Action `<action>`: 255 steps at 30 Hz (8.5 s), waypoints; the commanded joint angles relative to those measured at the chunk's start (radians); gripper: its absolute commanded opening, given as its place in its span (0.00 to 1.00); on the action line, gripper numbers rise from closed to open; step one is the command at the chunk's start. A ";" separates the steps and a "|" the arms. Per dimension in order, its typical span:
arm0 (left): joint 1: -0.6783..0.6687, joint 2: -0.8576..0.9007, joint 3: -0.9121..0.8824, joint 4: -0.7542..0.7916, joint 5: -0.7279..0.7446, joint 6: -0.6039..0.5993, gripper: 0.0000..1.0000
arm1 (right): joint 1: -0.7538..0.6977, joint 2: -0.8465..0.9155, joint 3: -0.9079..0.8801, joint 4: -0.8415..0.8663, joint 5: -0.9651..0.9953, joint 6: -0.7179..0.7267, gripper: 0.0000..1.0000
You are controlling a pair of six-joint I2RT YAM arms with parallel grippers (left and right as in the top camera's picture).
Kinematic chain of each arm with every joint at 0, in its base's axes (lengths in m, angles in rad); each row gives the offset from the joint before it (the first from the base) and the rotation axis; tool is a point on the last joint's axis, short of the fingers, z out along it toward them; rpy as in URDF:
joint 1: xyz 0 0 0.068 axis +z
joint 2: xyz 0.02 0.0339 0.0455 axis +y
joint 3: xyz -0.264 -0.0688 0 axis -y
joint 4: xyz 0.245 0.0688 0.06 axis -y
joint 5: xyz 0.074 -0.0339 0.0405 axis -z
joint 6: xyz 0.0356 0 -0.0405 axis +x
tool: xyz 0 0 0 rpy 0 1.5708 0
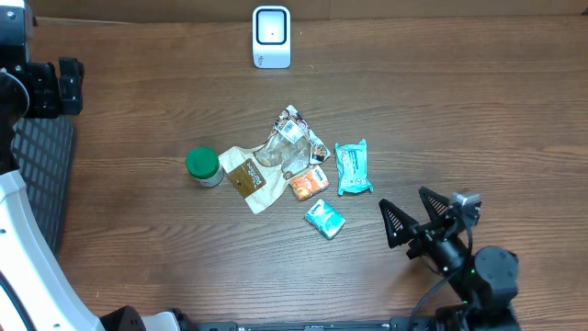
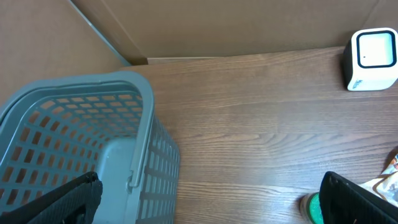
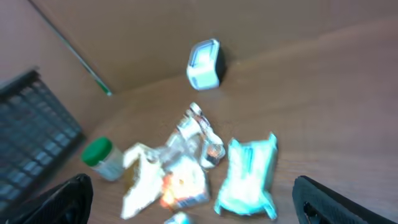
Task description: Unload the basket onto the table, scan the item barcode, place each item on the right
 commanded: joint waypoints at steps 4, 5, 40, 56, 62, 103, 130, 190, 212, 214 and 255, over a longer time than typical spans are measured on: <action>0.005 -0.006 0.002 0.001 0.001 0.015 1.00 | 0.005 0.234 0.334 -0.234 -0.074 -0.080 1.00; 0.006 -0.006 0.002 0.001 0.001 0.015 1.00 | 0.005 0.270 0.376 -0.270 -0.076 -0.092 1.00; 0.005 -0.006 0.002 0.001 0.001 0.015 1.00 | 0.005 1.284 0.978 -0.785 -0.098 -0.214 0.70; 0.005 -0.006 0.002 0.001 0.002 0.015 1.00 | 0.005 1.576 0.976 -0.633 -0.091 -0.210 0.49; 0.005 -0.006 0.002 0.001 0.001 0.015 0.99 | 0.005 1.584 0.976 -0.643 -0.091 -0.210 0.55; 0.005 -0.002 0.002 0.000 0.003 0.015 0.99 | 0.039 1.632 0.734 -0.264 -0.131 -0.024 0.43; 0.005 -0.002 0.002 0.000 0.003 0.015 1.00 | 0.108 1.502 1.139 -0.905 0.352 0.055 0.04; 0.005 0.000 0.002 0.000 0.003 0.015 0.99 | 0.091 1.550 1.133 -0.745 -0.517 -0.223 0.04; 0.005 0.000 0.002 -0.003 0.003 0.015 1.00 | -0.006 1.691 0.845 -0.442 -0.456 -0.236 0.04; 0.005 0.000 0.002 -0.003 0.003 0.015 1.00 | -0.021 1.691 0.846 -0.444 -0.455 -0.236 0.04; 0.005 0.000 0.002 -0.003 0.003 0.015 0.99 | 0.015 1.789 1.205 -0.597 0.192 -0.295 0.52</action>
